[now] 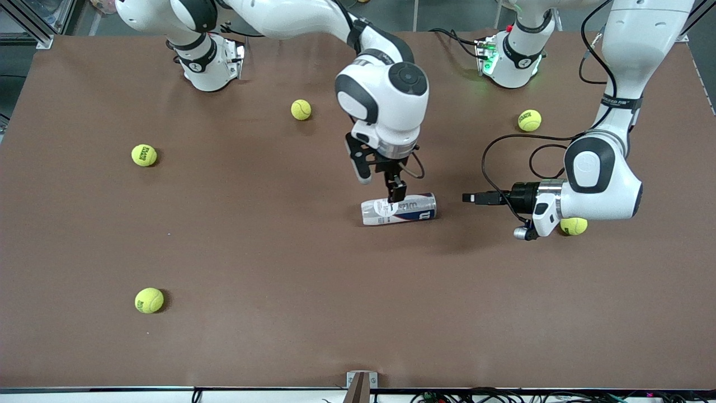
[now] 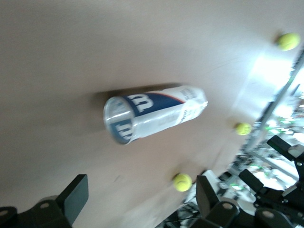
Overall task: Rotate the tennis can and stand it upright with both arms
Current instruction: 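Lower the can and open the right gripper while the left gripper approaches, then withdraw the right gripper while the left gripper grasps the can's end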
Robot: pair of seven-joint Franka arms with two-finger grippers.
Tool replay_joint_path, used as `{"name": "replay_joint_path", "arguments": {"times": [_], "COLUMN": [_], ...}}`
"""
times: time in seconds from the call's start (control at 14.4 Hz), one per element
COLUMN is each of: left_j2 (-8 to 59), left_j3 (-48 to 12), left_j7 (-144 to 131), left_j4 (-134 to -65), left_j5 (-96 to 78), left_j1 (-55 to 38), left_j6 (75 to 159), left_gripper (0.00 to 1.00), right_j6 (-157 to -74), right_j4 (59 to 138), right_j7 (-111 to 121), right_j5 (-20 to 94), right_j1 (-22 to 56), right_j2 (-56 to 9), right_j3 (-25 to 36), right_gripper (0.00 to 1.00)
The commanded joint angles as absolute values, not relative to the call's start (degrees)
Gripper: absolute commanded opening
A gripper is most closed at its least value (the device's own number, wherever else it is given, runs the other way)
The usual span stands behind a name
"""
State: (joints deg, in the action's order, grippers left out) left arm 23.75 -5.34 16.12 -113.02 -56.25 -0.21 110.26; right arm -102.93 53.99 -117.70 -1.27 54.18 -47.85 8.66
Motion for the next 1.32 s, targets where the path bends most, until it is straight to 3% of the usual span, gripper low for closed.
{"name": "replay_joint_path", "arguments": {"times": [0.0, 0.49, 1.04, 1.25], "left_j2": [24.1, 29.6, 34.6, 36.3], "left_j3": [-5.7, -5.7, -5.8, -5.8], "left_j7": [26.4, 42.9, 50.8, 51.2], "left_j4": [-118.4, -121.7, -119.5, -117.0], "left_j5": [-67.8, -84.0, -96.7, -101.2], "left_j1": [0.3, 0.4, -4.6, -8.0], "left_j6": [113.1, 113.3, 115.2, 116.9], "left_gripper": [1.00, 1.00, 1.00, 1.00], "right_j6": [-97.3, -94.0, -90.8, -91.1], "right_j4": [56.7, 74.2, 76.0, 75.8], "right_j7": [-102.5, -53.4, -9.1, -2.2], "right_j5": [1.5, 5.6, 4.0, -0.3], "right_j1": [47.8, 27.8, 8.8, 5.5], "right_j2": [-41.3, -26.0, -23.8, -23.9], "right_j3": [7.0, 7.1, 7.7, 7.7], "right_gripper": [1.00, 1.00, 1.00, 1.00]}}
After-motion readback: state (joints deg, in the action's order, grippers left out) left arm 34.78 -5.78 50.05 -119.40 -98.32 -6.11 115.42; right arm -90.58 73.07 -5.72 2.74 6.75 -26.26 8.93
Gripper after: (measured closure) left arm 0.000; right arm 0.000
